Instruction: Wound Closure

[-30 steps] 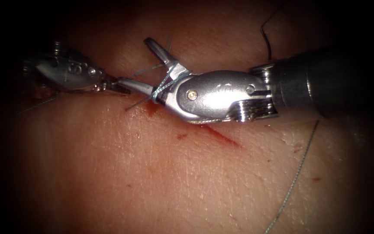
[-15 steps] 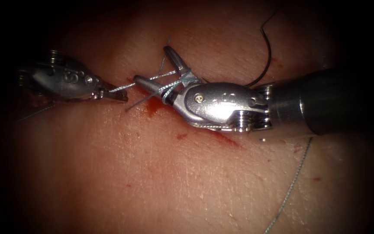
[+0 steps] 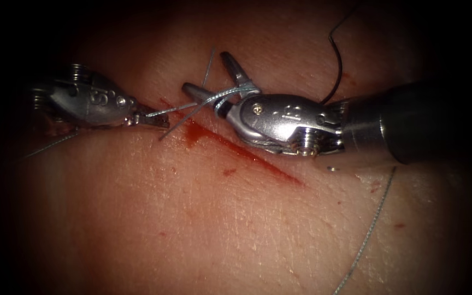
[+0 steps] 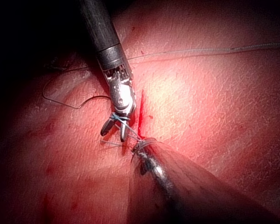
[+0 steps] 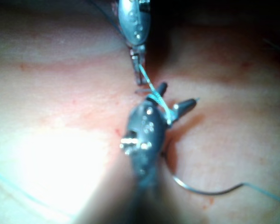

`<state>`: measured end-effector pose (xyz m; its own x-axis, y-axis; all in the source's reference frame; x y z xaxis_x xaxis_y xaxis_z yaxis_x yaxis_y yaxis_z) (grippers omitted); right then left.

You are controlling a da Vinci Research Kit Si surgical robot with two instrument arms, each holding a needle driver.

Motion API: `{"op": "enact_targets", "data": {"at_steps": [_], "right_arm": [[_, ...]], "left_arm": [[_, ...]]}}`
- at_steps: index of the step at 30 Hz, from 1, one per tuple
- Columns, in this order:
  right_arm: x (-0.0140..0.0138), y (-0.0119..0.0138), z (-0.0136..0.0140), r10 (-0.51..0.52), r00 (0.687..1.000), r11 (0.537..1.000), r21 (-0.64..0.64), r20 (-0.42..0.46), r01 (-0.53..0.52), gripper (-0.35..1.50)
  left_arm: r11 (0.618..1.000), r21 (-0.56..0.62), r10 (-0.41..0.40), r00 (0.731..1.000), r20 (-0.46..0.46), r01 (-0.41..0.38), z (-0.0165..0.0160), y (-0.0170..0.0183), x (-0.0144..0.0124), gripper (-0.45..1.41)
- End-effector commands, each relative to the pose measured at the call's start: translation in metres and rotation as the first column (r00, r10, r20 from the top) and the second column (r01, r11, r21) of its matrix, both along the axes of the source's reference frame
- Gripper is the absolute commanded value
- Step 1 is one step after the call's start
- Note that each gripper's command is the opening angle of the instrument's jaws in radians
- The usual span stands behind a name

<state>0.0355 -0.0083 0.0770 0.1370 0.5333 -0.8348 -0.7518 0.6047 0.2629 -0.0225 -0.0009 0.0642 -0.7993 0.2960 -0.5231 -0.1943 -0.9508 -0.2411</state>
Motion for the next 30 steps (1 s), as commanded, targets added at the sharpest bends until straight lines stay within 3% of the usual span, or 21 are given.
{"op": "enact_targets", "data": {"at_steps": [1,13,14,16,18,20,26,30], "right_arm": [[0.0009,-0.0005,0.001,0.0,1.0,1.0,0.02,0.001,0.0,0.96],[0.0011,0.0005,0.0034,0.049,0.999,0.992,0.121,-0.017,-0.046,1.04],[0.0013,0.0005,0.0034,0.045,0.999,0.991,0.127,-0.023,-0.042,0.98],[0.0016,0.0004,0.0034,0.034,0.999,0.991,0.134,-0.036,-0.029,0.62],[0.0018,0.0004,0.0034,0.021,0.998,0.989,0.148,-0.053,-0.013,0.0],[0.002,0.0005,0.0035,0.012,0.998,0.987,0.161,-0.067,-0.001,-0.35],[0.0018,0.0003,0.0032,-0.007,0.996,0.986,0.163,-0.094,0.022,-0.35],[0.0012,-0.0009,0.0016,0.023,0.996,0.99,0.142,-0.083,-0.011,-0.35]], "left_arm": [[1.0,0.002,0.0,1.0,0.001,0.0,0.0007,-0.0002,-0.0006,-0.45],[1.0,0.005,-0.001,1.0,0.005,0.001,0.0009,0.0004,-0.0011,-0.45],[1.0,0.006,0.0,1.0,0.005,0.0,0.0009,0.0004,-0.001,-0.45],[1.0,0.006,0.001,1.0,0.006,-0.001,0.0009,0.0005,-0.0009,-0.45],[1.0,0.006,0.003,1.0,0.007,-0.003,0.001,0.0006,-0.0007,-0.45],[1.0,0.006,0.005,1.0,0.009,-0.005,0.001,0.0007,-0.0005,-0.45],[1.0,0.017,-0.001,1.0,0.012,0.001,0.0012,0.0013,0.0006,-0.45],[1.0,0.021,-0.015,1.0,0.003,0.015,0.0016,0.0027,0.0017,-0.45]]}}
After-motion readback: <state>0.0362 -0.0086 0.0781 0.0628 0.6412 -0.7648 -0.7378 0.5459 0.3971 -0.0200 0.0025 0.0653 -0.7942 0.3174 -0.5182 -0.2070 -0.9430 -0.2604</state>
